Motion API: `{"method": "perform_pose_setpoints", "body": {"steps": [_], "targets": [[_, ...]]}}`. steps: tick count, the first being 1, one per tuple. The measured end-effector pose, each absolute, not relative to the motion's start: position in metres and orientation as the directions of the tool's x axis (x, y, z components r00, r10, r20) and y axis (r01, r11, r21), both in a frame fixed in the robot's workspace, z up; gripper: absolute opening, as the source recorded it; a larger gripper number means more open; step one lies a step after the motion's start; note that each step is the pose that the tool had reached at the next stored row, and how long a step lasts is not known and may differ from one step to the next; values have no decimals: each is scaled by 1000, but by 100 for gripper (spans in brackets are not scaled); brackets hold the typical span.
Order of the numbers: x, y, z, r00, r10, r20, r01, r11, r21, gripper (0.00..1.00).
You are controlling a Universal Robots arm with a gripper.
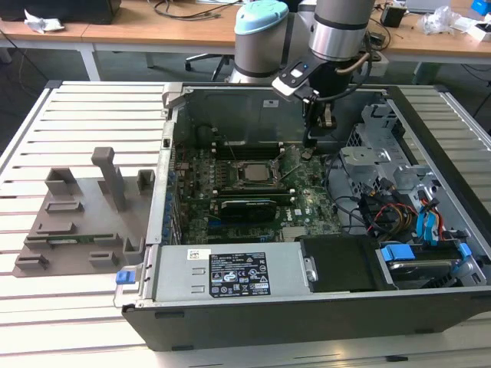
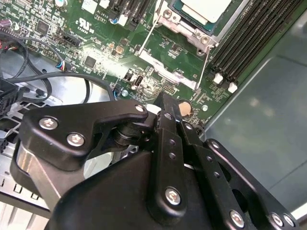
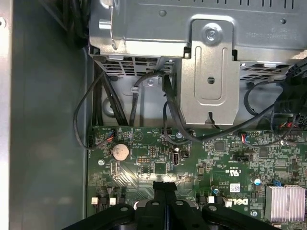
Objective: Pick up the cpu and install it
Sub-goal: 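Close the cpu cover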
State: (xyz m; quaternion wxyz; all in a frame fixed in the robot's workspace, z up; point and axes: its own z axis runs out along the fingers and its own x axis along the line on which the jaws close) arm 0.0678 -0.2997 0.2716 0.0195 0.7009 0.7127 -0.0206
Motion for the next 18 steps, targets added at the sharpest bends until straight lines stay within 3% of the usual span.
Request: {"method": "perform_pose_setpoints", "body": {"steps": [18], "targets": [[68,-300,249,-17,998,-57,1000,17,-2,11]]}}
